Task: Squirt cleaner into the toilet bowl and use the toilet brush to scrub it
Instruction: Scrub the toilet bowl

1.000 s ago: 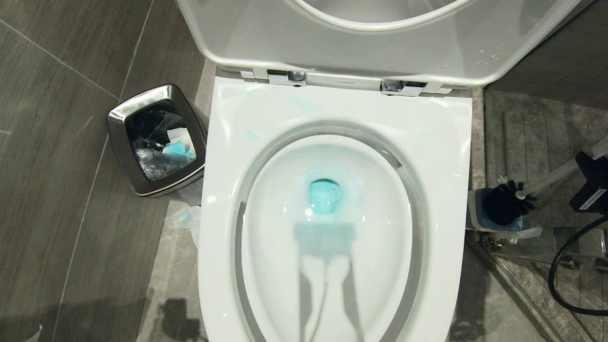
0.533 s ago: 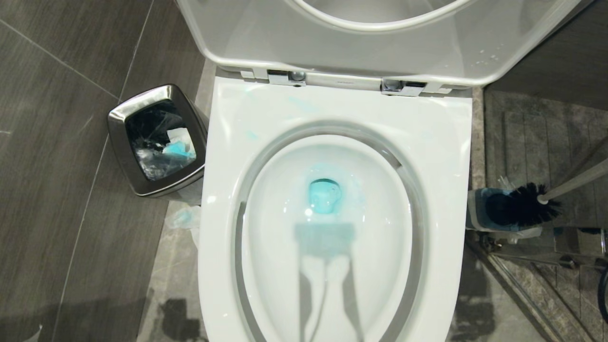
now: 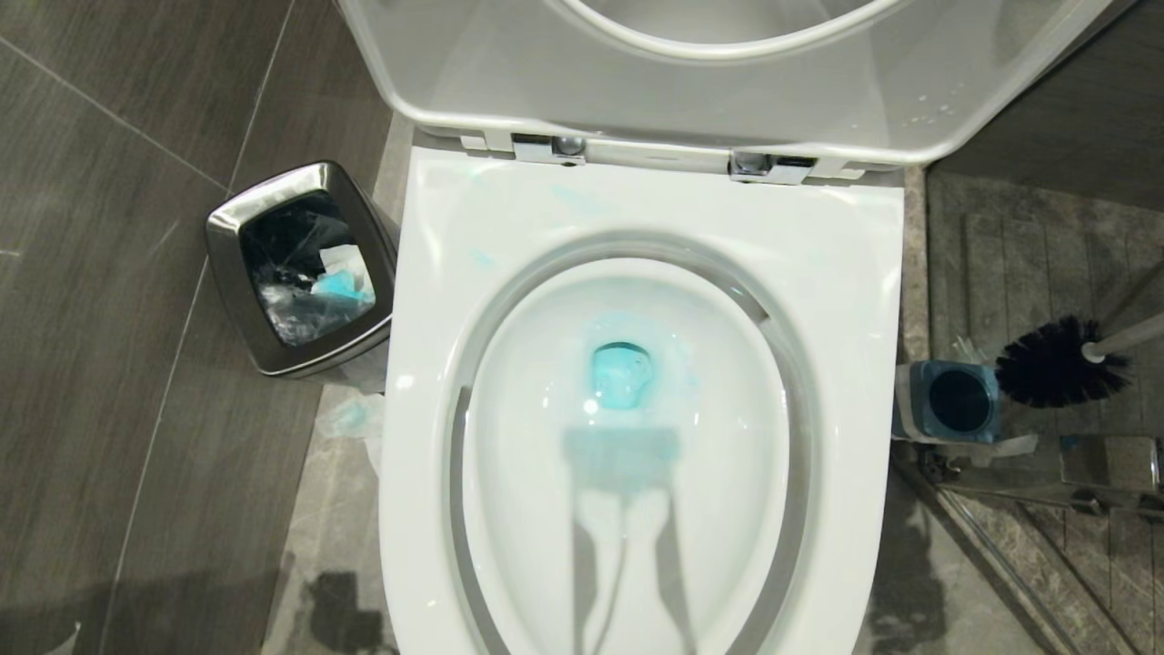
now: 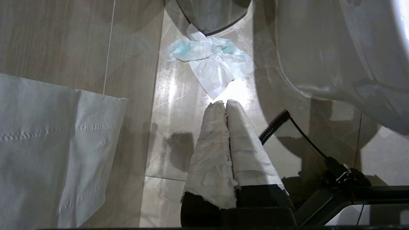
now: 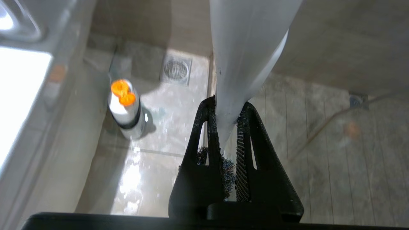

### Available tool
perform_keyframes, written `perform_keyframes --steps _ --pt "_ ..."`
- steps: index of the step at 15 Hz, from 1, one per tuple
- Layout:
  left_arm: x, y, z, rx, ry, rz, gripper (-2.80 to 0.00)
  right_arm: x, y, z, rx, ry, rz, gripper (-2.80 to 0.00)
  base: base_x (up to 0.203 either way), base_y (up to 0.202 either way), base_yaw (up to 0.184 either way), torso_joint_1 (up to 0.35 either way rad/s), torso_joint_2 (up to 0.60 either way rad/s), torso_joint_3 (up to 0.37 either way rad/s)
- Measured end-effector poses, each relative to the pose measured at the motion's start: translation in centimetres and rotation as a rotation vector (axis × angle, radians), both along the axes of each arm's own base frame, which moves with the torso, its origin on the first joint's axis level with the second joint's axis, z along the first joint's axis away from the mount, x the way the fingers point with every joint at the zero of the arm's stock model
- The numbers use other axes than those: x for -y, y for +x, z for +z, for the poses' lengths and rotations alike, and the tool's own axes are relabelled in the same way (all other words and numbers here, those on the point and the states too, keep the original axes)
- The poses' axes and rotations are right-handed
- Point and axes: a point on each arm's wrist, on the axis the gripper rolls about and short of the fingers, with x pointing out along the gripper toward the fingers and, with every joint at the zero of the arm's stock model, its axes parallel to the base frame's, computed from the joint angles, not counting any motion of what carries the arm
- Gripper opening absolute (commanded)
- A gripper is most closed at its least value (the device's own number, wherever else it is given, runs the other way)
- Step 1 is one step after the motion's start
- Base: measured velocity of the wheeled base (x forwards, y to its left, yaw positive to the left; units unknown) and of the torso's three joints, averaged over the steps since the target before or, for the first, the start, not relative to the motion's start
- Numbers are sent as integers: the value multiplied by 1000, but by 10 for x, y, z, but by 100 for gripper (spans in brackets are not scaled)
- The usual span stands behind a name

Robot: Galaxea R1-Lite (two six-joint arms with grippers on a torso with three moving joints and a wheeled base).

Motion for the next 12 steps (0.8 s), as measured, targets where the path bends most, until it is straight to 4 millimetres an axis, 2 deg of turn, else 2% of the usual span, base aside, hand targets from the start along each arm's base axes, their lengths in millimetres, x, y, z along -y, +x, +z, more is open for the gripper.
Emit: perform_keyframes --steps 6,12 --pt "0 0 0 0 0 0 -280 -2 -17 20 94 -14 -5 -280 0 0 0 0 0 0" --pt "0 0 0 0 0 0 -280 -8 -52 33 87 -13 -2 -280 0 0 0 0 0 0"
